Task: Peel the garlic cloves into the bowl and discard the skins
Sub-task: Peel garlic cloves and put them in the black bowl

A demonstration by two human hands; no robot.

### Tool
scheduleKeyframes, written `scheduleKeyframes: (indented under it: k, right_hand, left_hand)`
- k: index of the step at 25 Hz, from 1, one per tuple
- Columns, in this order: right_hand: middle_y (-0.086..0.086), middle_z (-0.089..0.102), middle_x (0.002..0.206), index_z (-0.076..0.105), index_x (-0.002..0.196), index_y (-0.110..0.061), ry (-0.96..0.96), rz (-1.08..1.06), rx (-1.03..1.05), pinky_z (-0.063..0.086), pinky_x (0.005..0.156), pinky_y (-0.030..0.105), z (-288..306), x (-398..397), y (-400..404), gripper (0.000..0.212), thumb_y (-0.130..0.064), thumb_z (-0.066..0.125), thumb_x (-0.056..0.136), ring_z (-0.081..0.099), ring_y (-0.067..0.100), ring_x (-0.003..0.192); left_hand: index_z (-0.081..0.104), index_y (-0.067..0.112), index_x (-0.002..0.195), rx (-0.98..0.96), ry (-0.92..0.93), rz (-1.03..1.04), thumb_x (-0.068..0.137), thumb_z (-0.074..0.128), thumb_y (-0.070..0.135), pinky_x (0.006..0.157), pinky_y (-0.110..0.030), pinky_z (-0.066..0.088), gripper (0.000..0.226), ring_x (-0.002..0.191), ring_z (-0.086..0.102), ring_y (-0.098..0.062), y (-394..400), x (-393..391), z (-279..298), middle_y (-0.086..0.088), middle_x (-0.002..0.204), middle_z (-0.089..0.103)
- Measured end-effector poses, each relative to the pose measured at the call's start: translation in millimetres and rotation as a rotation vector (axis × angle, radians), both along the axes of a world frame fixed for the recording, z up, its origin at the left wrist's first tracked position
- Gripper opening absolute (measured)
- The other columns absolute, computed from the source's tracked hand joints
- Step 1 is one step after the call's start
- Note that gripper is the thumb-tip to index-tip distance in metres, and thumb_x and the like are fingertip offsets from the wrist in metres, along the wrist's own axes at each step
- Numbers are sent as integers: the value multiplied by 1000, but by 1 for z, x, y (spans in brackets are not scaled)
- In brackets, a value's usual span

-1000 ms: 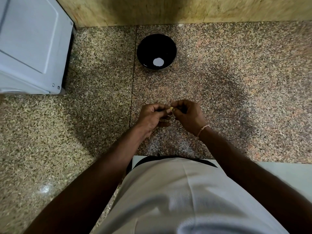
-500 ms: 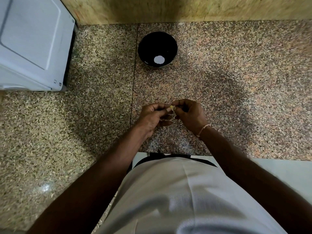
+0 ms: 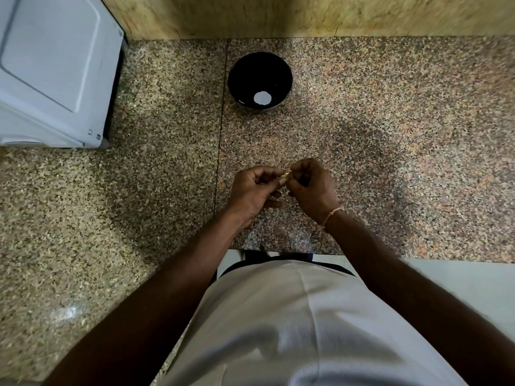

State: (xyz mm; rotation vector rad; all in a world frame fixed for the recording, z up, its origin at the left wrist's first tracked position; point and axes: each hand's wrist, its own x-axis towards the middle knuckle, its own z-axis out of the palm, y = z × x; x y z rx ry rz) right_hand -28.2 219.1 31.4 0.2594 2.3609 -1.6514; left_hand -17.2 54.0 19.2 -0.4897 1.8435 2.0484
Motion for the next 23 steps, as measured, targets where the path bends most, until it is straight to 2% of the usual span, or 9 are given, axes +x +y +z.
scheduleKeyframes:
  k: [2,6,8,12,14,17,18,21,23]
  right_hand:
    - [10,73,89,56,107,-12,-3,-7,-21,61,75,54,-2,1,-1,25,-3,71,89,72,32,82]
    - [29,68,99,52,110,-5,-11,-16,-57,58,76,54,-5,3,-5,25,-1,68,91,67,46,90]
    - [26,69,100,52,110,-4,-25,-24,-72,58,78,52,-6,3,-6,25,0,68,92,68,42,89]
    - [6,65,88,52,107,-9,-99,-106,-178,59,75,45,-10,3,-5,22,0,68,94,64,18,80]
    - [1,66,87,57,105,-11,-64,-81,-67,59,71,38,-14,4,-3,19,-3,69,93,64,15,76]
    - [-7,73,90,70,100,-19,28,65,191,51,66,17,-19,6,-2,13,-10,70,93,67,6,77]
    - [-7,75,92,73,101,-20,38,96,221,51,67,16,-20,7,-3,13,-10,69,93,69,6,79]
    - [-2,78,97,76,102,-17,61,130,232,59,77,27,-21,8,-6,16,-7,67,93,73,13,86]
    - [-4,77,94,76,99,-19,83,137,250,60,76,29,-21,8,-6,15,-9,71,90,73,11,83]
  left_hand:
    - [78,10,102,-10,-15,9,91,79,7,58,-38,64,12,73,73,-22,0,0,-2,-7,91,77]
    - [76,8,98,16,-92,30,93,77,5,58,-38,65,6,71,73,-20,-1,0,-4,-6,87,77]
    - [75,5,103,54,-126,45,94,76,6,58,-37,64,9,72,73,-20,-2,0,-6,-7,89,77]
    - [76,9,101,104,-167,113,94,75,5,59,-34,63,9,73,76,-22,-9,1,-11,-6,90,79]
    - [77,9,101,100,-169,142,94,75,3,59,-35,63,10,73,76,-22,-12,3,-14,-5,90,79]
    - [77,10,103,106,-179,166,94,74,2,58,-34,63,13,74,77,-21,-16,4,-17,-7,96,80]
    - [78,11,103,110,-182,170,94,74,3,58,-33,63,13,74,77,-21,-17,4,-18,-9,98,80]
    - [78,11,101,118,-186,174,95,72,3,57,-32,62,11,73,77,-19,-19,4,-17,-12,101,80]
    - [77,9,105,125,-188,171,96,71,3,56,-31,62,12,73,77,-18,-20,4,-17,-11,100,80]
